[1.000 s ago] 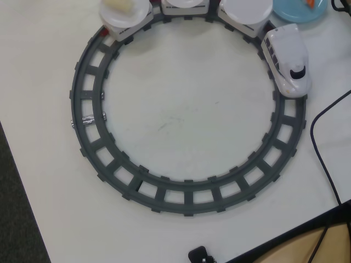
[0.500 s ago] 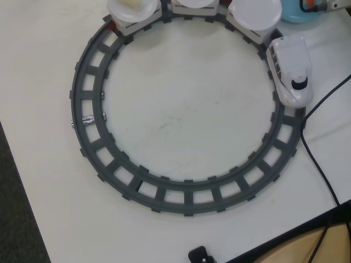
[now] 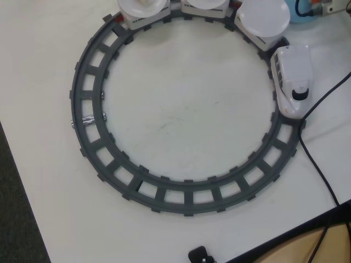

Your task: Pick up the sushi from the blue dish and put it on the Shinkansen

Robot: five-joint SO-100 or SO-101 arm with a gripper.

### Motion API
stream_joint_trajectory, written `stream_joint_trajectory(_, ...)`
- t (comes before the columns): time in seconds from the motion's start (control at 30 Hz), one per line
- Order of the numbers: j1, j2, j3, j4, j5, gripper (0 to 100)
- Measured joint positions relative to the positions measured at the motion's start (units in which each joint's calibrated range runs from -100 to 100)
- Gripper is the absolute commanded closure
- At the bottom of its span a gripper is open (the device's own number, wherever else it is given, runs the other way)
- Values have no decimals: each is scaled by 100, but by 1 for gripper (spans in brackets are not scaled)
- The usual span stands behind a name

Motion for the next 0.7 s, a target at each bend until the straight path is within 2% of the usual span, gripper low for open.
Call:
stream_joint_trajectory(0.17,32,-446,27,840,0,98)
stream_joint_trajectory(0.33,63,-1878,261,1724,0,98)
stream_joint_trajectory(0.6,-811,-3941,2053,1837,-37,98)
stream_joint_trajectory(0.7,-1276,-4303,2602,1794,-235,98)
